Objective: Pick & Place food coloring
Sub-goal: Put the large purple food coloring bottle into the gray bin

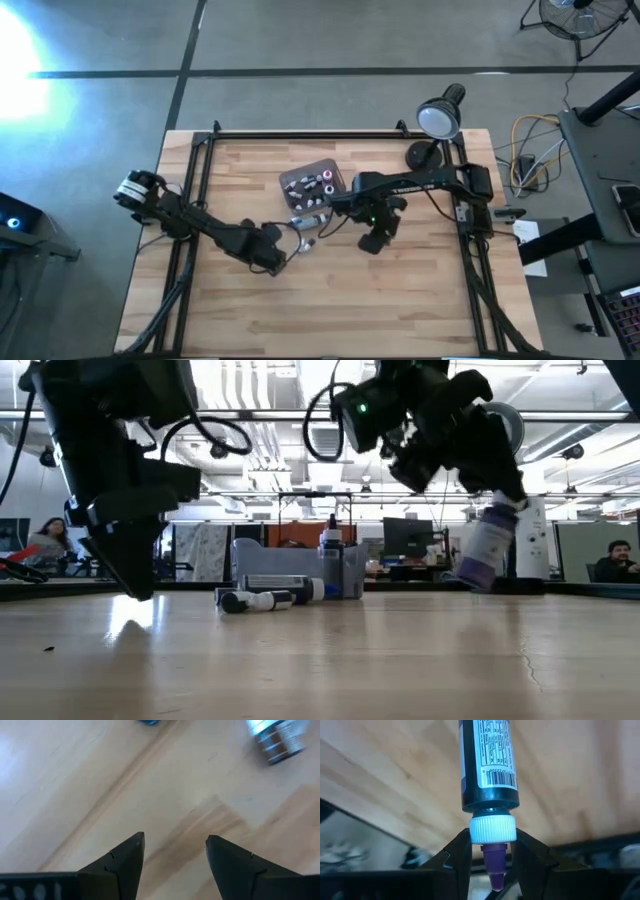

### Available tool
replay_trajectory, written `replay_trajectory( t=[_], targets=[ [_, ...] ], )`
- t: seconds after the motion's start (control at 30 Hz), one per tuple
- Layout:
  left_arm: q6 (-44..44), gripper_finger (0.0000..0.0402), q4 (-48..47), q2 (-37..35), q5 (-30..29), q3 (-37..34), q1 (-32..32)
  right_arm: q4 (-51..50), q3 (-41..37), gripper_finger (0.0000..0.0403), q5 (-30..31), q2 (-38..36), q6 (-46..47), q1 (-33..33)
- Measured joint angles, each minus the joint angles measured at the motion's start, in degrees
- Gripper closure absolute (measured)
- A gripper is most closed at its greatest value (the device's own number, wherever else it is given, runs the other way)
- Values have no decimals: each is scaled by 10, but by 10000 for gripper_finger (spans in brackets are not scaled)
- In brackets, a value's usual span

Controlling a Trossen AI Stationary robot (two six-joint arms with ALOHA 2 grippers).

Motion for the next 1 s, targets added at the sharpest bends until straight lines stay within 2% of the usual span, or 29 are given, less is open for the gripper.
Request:
replay_trajectory(
  t=[0.23, 0.4, 0.67, 1.0],
  targets=[
    [15, 209, 5, -15, -12, -35, 0, 0, -55, 294, -105, -2, 114, 25],
    [15, 209, 12, -34, -31, -63, 0, 0, -95, 293, -150, -5, 194, 63],
    [59, 209, 40, -76, -41, -116, 1, 6, -136, 269, -239, -5, 240, 111],
    [85, 209, 69, -137, -38, -172, 9, 69, -146, 269, -248, -6, 272, 125]
  ],
)
